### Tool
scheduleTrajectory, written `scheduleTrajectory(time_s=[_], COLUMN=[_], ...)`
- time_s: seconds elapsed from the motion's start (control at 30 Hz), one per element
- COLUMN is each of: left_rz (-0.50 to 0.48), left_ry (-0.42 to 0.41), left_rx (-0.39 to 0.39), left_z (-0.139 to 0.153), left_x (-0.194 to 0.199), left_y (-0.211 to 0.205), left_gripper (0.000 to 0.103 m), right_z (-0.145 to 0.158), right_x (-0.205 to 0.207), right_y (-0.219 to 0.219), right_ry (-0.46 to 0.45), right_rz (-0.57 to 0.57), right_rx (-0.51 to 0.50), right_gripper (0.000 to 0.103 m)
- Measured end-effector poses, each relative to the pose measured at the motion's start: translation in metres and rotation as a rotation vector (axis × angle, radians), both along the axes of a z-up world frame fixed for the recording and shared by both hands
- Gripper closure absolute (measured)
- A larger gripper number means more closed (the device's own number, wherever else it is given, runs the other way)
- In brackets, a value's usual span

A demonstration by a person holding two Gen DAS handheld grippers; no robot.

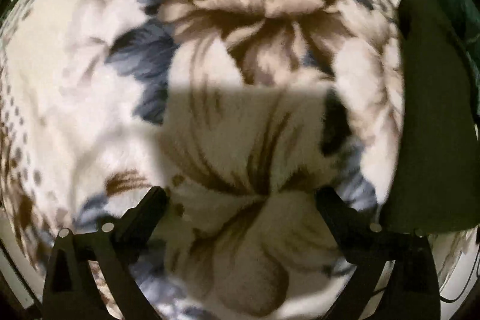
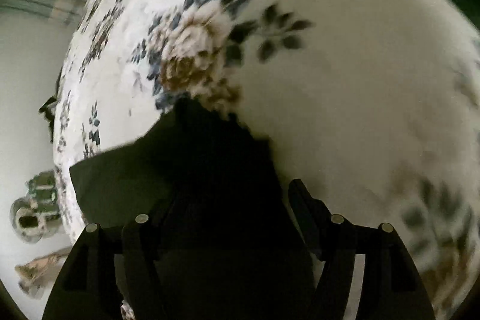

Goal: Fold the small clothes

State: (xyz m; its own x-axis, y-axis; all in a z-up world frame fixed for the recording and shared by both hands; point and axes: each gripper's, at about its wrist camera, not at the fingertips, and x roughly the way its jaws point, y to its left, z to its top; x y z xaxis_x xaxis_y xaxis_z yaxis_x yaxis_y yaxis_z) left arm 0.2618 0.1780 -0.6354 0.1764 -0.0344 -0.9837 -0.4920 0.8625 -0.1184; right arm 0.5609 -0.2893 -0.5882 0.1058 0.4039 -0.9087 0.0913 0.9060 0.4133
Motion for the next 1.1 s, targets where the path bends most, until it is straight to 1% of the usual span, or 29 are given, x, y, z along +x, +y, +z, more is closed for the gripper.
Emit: scheduleTrajectory(time_s=[0.03,0.07,0.13,0.27,0.33,0.43,0.47,0.5,0.53,0.57,0.6,0.63,0.67,0.7,0.73,0.77,0.8,0.83,0.87,0.9,0.93,0.97,1.0,1.03,1.07,1.1], left_rz=[0.003,0.006,0.016,0.017,0.040,0.049,0.040,0.035,0.031,0.020,0.001,-0.012,-0.018,-0.031,-0.033,-0.038,-0.045,-0.050,-0.074,-0.096,-0.112,-0.123,-0.138,-0.151,-0.155,-0.160], left_ry=[0.012,0.018,0.022,0.034,0.040,-0.013,-0.047,-0.070,-0.091,-0.118,-0.146,-0.164,-0.182,-0.208,-0.220,-0.234,-0.245,-0.248,-0.237,-0.228,-0.204,-0.201,-0.191,-0.182,-0.171,-0.164], left_rx=[0.012,0.029,0.055,0.050,0.048,0.072,0.073,0.072,0.073,0.055,0.013,-0.017,-0.044,-0.096,-0.132,-0.169,-0.199,-0.217,-0.245,-0.274,-0.268,-0.256,-0.254,-0.249,-0.249,-0.250], left_z=[-0.002,-0.002,-0.005,-0.006,0.003,0.028,0.041,0.049,0.057,0.064,0.068,0.069,0.069,0.068,0.068,0.067,0.062,0.058,0.050,0.047,0.042,0.040,0.038,0.041,0.041,0.045], left_x=[0.001,0.002,0.004,0.012,0.015,0.019,0.027,0.034,0.044,0.057,0.075,0.096,0.110,0.130,0.159,0.187,0.207,0.225,0.245,0.255,0.266,0.269,0.274,0.269,0.272,0.272], left_y=[0.000,-0.001,-0.005,-0.015,-0.014,-0.013,-0.015,-0.016,-0.018,-0.020,-0.022,-0.025,-0.027,-0.026,-0.032,-0.036,-0.039,-0.042,-0.044,-0.045,-0.048,-0.048,-0.049,-0.047,-0.046,-0.046], left_gripper=[0.000,0.000,0.000,0.000,0.000,0.000,0.000,0.000,0.000,0.000,0.000,0.000,0.000,0.000,0.000,0.001,0.003,0.025,0.066,0.085,0.087,0.088,0.088,0.088,0.087,0.087], right_z=[0.002,0.011,0.031,0.064,0.063,0.047,0.038,0.027,0.020,0.019,0.022,0.025,0.026,0.025,0.022,0.014,0.007,-0.001,-0.009,-0.014,-0.015,-0.012,-0.007,-0.004,0.000,0.003], right_x=[0.002,0.004,0.004,0.007,0.017,0.033,0.037,0.042,0.043,0.043,0.040,0.038,0.034,0.031,0.027,0.024,0.022,0.020,0.018,0.015,0.011,0.007,0.003,-0.001,-0.005,-0.011], right_y=[0.003,0.008,0.010,0.007,0.008,0.015,0.019,0.021,0.019,0.013,0.005,-0.002,-0.012,-0.019,-0.026,-0.032,-0.033,-0.034,-0.032,-0.029,-0.027,-0.025,-0.027,-0.029,-0.035,-0.044], right_ry=[-0.017,-0.055,-0.114,-0.202,-0.198,-0.164,-0.140,-0.084,-0.040,-0.018,-0.022,-0.023,-0.016,-0.007,0.016,0.056,0.085,0.114,0.137,0.152,0.139,0.103,0.073,0.060,0.055,0.069], right_rz=[0.013,0.025,0.020,0.001,-0.001,0.010,0.025,0.047,0.049,0.032,0.012,-0.003,-0.026,-0.047,-0.063,-0.074,-0.072,-0.066,-0.056,-0.037,-0.029,-0.019,-0.024,-0.039,-0.068,-0.107], right_rx=[-0.016,-0.043,-0.059,-0.090,-0.120,-0.156,-0.161,-0.147,-0.133,-0.108,-0.074,-0.044,-0.025,-0.002,0.031,0.068,0.102,0.126,0.136,0.153,0.163,0.162,0.132,0.118,0.115,0.108], right_gripper=[0.090,0.092,0.094,0.094,0.095,0.095,0.094,0.094,0.090,0.086,0.077,0.060,0.053,0.042,0.039,0.039,0.039,0.039,0.039,0.041,0.066,0.090,0.092,0.092,0.092,0.092])
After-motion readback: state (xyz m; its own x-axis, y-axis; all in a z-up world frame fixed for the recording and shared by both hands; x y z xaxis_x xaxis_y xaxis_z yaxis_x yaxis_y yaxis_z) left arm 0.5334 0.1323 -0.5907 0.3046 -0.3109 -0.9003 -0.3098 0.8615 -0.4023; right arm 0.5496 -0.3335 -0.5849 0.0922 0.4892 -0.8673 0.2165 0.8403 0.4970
